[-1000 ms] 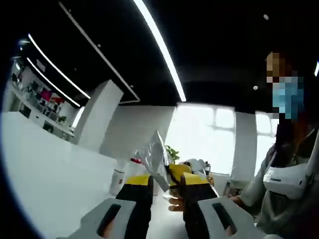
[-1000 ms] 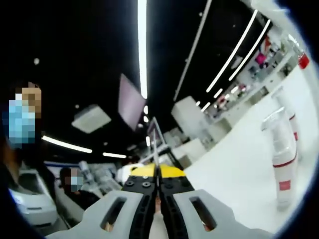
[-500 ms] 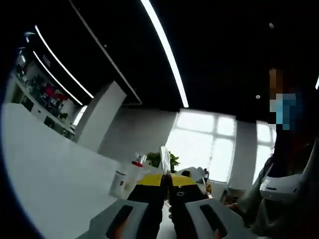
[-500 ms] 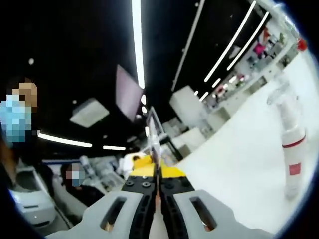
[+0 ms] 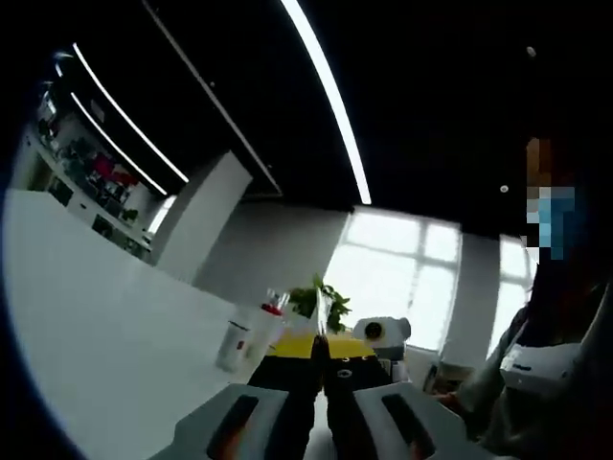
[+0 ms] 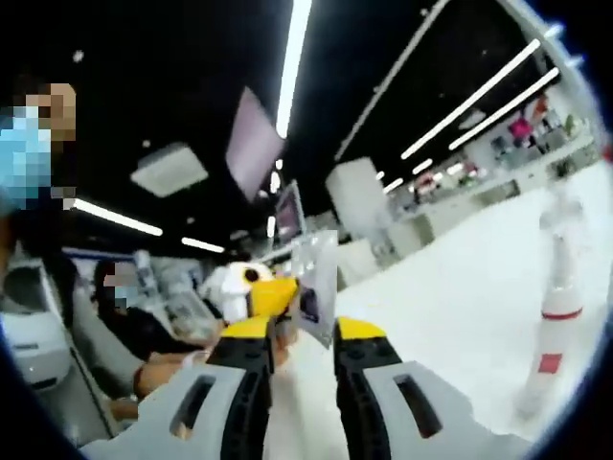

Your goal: Arrange the skincare products in the storage area until every visible bottle or jar stands upright without overlapping.

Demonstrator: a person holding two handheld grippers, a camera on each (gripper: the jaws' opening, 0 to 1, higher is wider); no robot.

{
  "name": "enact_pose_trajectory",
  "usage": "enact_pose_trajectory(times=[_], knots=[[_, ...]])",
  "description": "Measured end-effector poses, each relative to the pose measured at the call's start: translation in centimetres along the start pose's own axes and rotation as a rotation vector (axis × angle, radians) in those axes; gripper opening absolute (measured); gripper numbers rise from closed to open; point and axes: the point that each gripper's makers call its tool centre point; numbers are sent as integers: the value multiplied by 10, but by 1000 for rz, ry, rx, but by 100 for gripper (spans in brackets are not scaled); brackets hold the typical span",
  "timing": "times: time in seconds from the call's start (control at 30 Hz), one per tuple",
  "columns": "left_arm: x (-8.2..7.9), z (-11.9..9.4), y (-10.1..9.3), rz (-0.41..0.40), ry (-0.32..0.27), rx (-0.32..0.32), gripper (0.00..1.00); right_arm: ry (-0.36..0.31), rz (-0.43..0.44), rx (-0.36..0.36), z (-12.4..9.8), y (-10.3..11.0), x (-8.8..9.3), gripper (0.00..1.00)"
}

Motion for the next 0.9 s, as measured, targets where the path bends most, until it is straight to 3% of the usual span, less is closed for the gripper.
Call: enact_pose_trajectory(times=[0.1,0.2,0.33,0.37,0.43,0.5,0.6,0.67,0.8,0.9], knots=[[4,1,0,-16,23,5,1,-33,19,6,-5,-3,-8,24],[12,2,-12,-82,66,78,1,-104,86,-7,-9,-7,-22,21],[19,7,-16,-48,85,67,2,-107,204,-42,-14,-7,-23,1],[19,7,-14,-38,86,57,2,-121,246,-49,-13,-7,-24,0],[16,8,-11,-20,63,48,4,-142,250,-61,-13,-8,-26,0],[13,11,-6,26,33,23,11,-197,267,-70,-14,-8,-35,0],[22,15,-9,39,77,26,24,-294,273,-67,-20,-13,-51,0],[33,16,-16,44,139,66,22,-311,287,-74,-22,-12,-54,0],[28,14,-14,58,125,70,18,-299,280,-86,-20,-7,-53,0],[16,9,-17,-18,84,102,7,-278,248,-91,-16,0,-48,0]])
Point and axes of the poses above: the point that each gripper's makers call its tool centre point, and the gripper's own axes: z roughly forward along the fingers, y roughly to its left, x roughly out of its underside, and after that the axes turned 1 degree about -y, right-handed
